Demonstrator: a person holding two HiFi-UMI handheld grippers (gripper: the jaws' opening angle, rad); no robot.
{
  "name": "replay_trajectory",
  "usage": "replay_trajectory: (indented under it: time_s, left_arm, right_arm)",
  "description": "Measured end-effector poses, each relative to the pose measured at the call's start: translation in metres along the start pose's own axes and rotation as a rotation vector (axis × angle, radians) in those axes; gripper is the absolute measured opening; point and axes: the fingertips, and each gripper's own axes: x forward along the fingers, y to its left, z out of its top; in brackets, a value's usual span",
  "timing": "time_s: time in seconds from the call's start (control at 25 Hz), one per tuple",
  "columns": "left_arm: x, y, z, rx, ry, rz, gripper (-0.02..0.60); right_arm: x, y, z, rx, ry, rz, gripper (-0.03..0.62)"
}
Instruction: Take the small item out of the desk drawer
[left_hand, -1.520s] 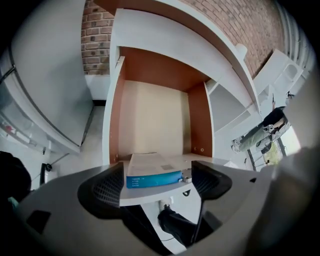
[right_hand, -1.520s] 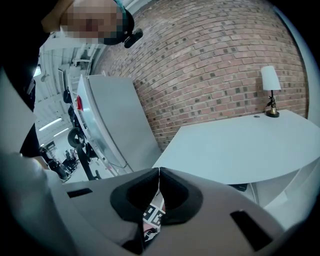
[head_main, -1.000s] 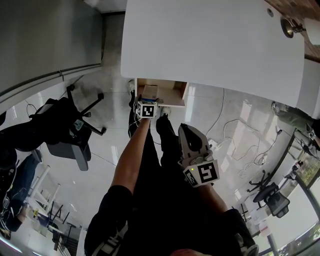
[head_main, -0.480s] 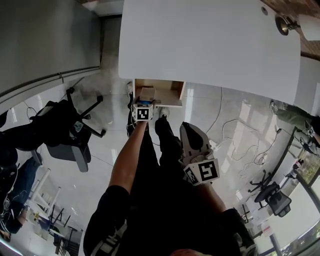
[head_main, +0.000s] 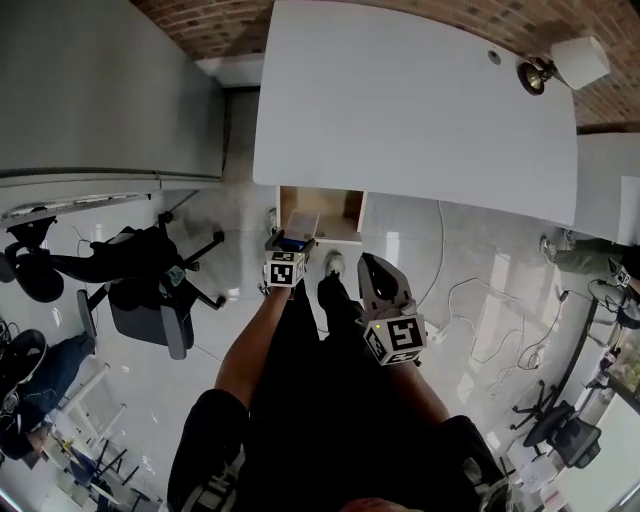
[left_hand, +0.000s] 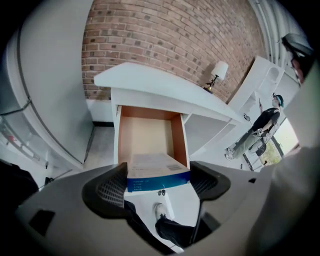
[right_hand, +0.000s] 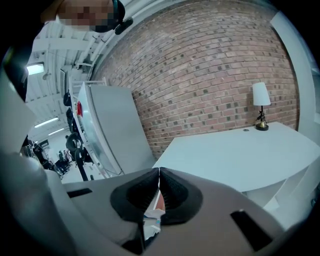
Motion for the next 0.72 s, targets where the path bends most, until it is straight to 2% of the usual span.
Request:
replay_trajectory:
  time_s: [0.4,0.72]
  left_arm:
    - [-0.177,-0.048,0.071,0.01,-0.293,0.022,0.394]
    - [-0.28,-0.068,0.143,0.068,-0.561,-0.007,0.393]
  right_arm:
    - [-0.044,0.002,0.054,-0.05,-0.102,0.06,0.026]
    - [-0.067,0.015,0.077,-0.087,-0.162,-0.015,0.026]
